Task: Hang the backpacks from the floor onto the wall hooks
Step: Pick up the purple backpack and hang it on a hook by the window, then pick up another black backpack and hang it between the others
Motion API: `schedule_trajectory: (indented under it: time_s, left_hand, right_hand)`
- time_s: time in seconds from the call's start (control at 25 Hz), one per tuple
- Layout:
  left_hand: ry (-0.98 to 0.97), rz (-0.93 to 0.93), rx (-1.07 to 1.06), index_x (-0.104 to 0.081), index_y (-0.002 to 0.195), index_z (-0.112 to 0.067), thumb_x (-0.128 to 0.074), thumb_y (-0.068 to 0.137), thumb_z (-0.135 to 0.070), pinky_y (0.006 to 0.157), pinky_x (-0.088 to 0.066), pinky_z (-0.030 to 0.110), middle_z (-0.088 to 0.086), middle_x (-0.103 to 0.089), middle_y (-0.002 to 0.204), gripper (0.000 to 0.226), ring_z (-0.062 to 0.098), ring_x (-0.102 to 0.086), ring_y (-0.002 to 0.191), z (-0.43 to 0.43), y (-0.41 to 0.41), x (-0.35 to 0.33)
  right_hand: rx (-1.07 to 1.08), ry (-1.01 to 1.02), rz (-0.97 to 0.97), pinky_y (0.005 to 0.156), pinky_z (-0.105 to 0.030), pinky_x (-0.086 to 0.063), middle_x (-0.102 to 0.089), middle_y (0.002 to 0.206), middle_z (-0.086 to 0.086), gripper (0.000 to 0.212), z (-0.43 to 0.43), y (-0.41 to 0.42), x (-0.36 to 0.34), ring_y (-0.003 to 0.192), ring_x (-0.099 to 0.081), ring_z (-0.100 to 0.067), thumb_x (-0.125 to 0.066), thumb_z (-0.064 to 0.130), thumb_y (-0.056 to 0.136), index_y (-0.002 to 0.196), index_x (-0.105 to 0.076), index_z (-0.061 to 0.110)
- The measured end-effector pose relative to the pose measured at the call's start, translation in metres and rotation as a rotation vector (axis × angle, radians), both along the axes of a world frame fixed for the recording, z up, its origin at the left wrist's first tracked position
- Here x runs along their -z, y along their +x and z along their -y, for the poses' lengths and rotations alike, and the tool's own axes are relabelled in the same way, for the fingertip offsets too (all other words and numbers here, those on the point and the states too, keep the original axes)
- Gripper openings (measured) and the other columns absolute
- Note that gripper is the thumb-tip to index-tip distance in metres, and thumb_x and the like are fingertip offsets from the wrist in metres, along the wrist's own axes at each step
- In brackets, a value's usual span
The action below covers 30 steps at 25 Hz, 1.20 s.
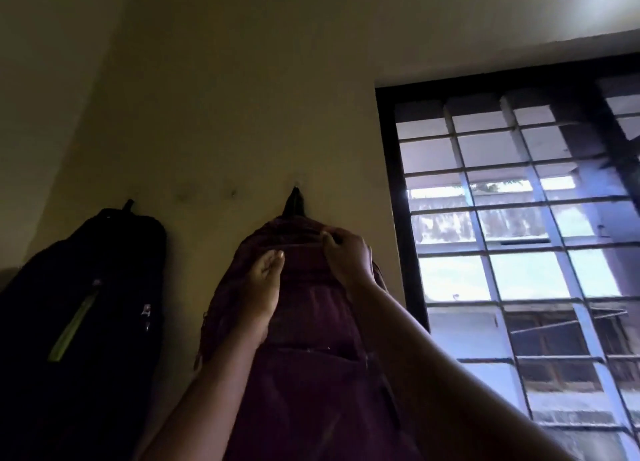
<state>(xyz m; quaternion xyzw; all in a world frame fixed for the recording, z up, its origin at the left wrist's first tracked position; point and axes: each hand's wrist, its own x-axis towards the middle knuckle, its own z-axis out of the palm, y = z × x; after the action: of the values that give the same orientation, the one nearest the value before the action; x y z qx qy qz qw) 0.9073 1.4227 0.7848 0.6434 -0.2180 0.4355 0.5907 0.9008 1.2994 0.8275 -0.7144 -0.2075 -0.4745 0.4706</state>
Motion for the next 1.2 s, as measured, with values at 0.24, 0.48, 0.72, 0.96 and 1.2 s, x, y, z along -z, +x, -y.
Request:
schedule_trajectory:
  time_s: [0.24, 0.48, 0.72, 0.96, 1.2]
  left_hand:
    - [-0.114, -0.301, 0.133, -0.036, 0.142, -0.018, -0.034, 0.09, -0.055, 0.104, -0.024, 0.031, 0.003, -0.037, 0.151, 0.064, 0.019, -0.035, 0.138, 0.036, -0.082, 0.09]
    - [-0.137, -0.418, 0.143, -0.039, 0.14, -0.02, -0.037, 0.086, -0.062, 0.106, -0.026, 0.03, 0.002, -0.042, 0.147, 0.068, 0.02, -0.038, 0.136, 0.098, -0.187, 0.184]
    - [-0.149, -0.575, 0.319, -0.039, 0.139, -0.014, -0.037, 0.096, -0.036, 0.112, -0.021, 0.029, 0.007, -0.041, 0.148, 0.048, 0.02, -0.035, 0.138, 0.176, -0.267, 0.268]
    - [-0.07, -0.8, 0.575, -0.042, 0.138, -0.015, -0.038, 0.097, -0.033, 0.116, -0.023, 0.033, 0.004, -0.043, 0.145, 0.045, 0.017, -0.036, 0.137, 0.276, -0.337, 0.37]
    - [0.11, -0.957, 0.781, -0.043, 0.135, -0.007, -0.036, 0.099, -0.019, 0.111, -0.028, 0.031, 0.01, -0.046, 0.14, 0.039, 0.02, -0.04, 0.133, 0.393, -0.41, 0.457]
  right_hand:
    - [-0.304, 0.282, -0.331, 0.077, -0.033, -0.048, -0.066, 0.079, 0.005, 0.029, 0.058, -0.085, 0.112, 0.083, -0.06, -0.015, -0.052, 0.051, 0.083, 0.092, -0.071, 0.03]
    - [-0.416, 0.377, -0.585, 0.082, -0.037, -0.052, -0.073, 0.099, 0.0, 0.055, 0.13, -0.189, 0.214, 0.095, -0.067, -0.017, -0.053, 0.066, 0.073, 0.098, -0.07, 0.02]
    - [-0.278, 0.561, -0.723, 0.105, -0.035, -0.031, -0.05, 0.14, -0.007, 0.04, 0.221, -0.287, 0.307, 0.131, -0.044, -0.022, -0.044, 0.046, 0.093, 0.123, -0.055, 0.023]
    - [-0.036, 0.715, -0.754, 0.116, -0.04, -0.027, -0.058, 0.105, 0.007, 0.038, 0.32, -0.384, 0.411, 0.119, -0.048, -0.017, -0.042, 0.038, 0.096, 0.124, -0.057, 0.016]
    - [0.232, 0.976, -0.883, 0.108, -0.041, -0.032, -0.052, 0.124, -0.011, 0.055, 0.4, -0.496, 0.502, 0.12, -0.048, -0.022, -0.043, 0.04, 0.095, 0.137, -0.044, 0.005]
